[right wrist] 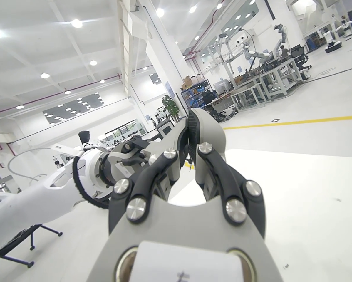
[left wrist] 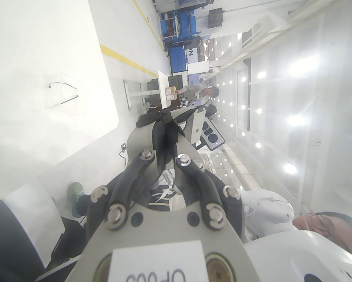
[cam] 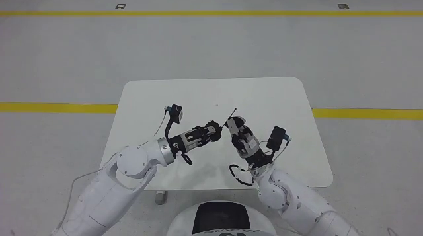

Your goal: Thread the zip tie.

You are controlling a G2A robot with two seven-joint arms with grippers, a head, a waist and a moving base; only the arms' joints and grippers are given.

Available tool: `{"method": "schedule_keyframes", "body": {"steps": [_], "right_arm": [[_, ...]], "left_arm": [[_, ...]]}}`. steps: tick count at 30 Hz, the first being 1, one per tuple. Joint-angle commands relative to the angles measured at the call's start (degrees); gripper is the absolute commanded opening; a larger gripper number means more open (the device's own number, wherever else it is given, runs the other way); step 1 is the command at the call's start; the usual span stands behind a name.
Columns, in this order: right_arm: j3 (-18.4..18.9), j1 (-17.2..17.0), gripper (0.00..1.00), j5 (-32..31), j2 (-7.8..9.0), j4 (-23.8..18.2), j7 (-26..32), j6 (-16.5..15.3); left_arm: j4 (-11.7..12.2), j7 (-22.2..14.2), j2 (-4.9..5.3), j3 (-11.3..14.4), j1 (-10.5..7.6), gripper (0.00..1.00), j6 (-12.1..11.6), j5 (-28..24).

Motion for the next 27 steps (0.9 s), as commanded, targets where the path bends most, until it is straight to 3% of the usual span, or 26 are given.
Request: {"method": "schedule_keyframes", "body": {"steps": [1, 21, 22, 23, 27], "right_arm": [[-0.01, -0.05, 0.00, 0.07, 0.01, 0.09, 0.16, 0.00], [-1.04, 0.50, 0.00, 0.97, -0.19, 1.18, 2.03, 0.00], [-0.99, 0.46, 0.43, 1.59, -0.18, 1.28, 2.10, 0.00], [-0.92, 0.41, 1.00, 2.25, -0.17, 1.25, 2.22, 0.00], [-0.14, 0.16, 1.00, 3.03, 0.42, 1.07, 2.49, 0.00]], "left_arm": [[0.00, 0.00, 0.00, 0.00, 0.00, 0.00, 0.00, 0.00], [0.00, 0.00, 0.00, 0.00, 0.00, 0.00, 0.00, 0.00], [0.00, 0.00, 0.00, 0.00, 0.00, 0.00, 0.00, 0.00], [0.00, 0.00, 0.00, 0.00, 0.00, 0.00, 0.00, 0.00], [0.00, 0.00, 0.00, 0.00, 0.00, 0.00, 0.00, 0.00]]}}
